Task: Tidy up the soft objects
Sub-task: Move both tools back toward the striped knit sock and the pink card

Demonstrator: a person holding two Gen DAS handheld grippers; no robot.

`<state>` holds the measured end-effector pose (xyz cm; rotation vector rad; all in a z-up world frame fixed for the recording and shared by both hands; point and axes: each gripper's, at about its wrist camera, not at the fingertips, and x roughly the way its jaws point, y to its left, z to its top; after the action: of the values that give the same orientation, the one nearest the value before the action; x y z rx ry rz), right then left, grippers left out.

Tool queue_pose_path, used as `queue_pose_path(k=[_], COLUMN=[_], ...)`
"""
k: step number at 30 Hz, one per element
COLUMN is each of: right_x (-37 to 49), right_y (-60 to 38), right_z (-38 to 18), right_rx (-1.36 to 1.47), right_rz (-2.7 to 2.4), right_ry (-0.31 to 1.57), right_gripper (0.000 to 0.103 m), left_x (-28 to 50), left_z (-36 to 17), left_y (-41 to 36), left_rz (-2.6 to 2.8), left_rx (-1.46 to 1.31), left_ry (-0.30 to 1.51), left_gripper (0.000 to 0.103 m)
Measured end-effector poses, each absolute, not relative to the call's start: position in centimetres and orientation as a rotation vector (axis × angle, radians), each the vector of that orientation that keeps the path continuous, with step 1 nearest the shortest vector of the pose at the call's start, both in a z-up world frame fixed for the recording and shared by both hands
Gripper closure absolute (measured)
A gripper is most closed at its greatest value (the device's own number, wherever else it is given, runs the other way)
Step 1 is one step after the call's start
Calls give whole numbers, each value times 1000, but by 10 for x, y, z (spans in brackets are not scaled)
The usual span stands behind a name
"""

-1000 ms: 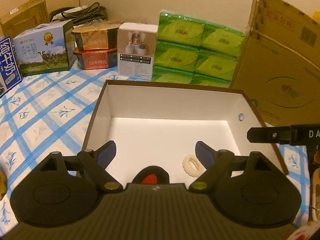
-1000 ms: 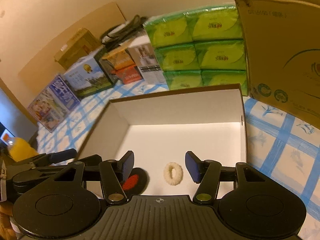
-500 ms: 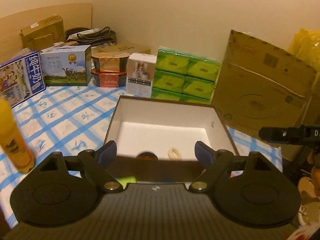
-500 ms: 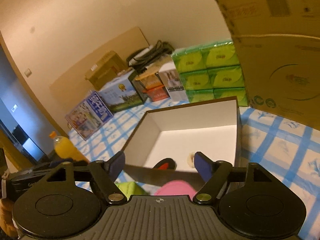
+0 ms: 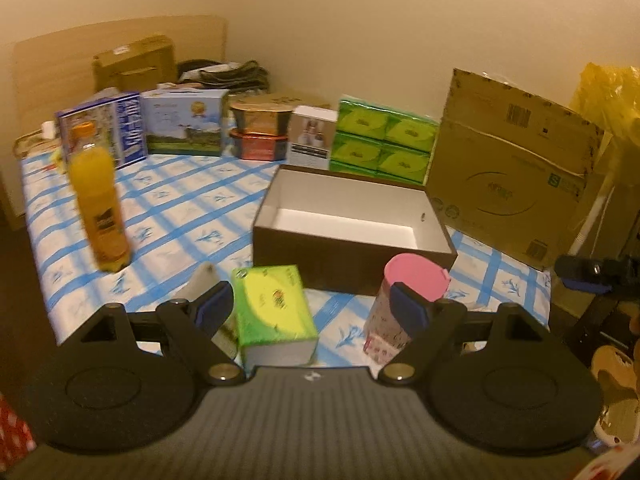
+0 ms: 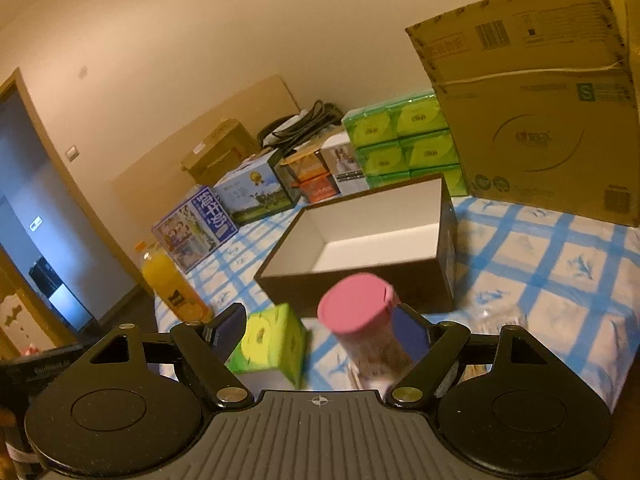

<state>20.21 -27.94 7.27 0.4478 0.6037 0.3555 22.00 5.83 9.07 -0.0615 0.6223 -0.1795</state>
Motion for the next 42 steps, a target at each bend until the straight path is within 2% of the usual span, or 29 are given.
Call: queue_pose_path(k=[9, 18, 32, 42], right_x=[143, 125, 144, 176], right_y=[-263, -249, -233, -220], right_z=[60, 37, -2, -29], right_rx=[387, 353, 248, 225], right_rz=[361, 368, 318, 317], right_ry=[589, 635, 731, 794], right_gripper=[23, 24, 24, 30], left_x=[144, 110, 115, 149], left_z=[92, 79, 35, -7], left_y=[71, 80, 92, 98], left_rz=[-73, -4, -18, -11], left_rx=[-47, -32, -44, -79], left_ry=[595, 597, 671, 748], left_gripper=[19, 19, 20, 20])
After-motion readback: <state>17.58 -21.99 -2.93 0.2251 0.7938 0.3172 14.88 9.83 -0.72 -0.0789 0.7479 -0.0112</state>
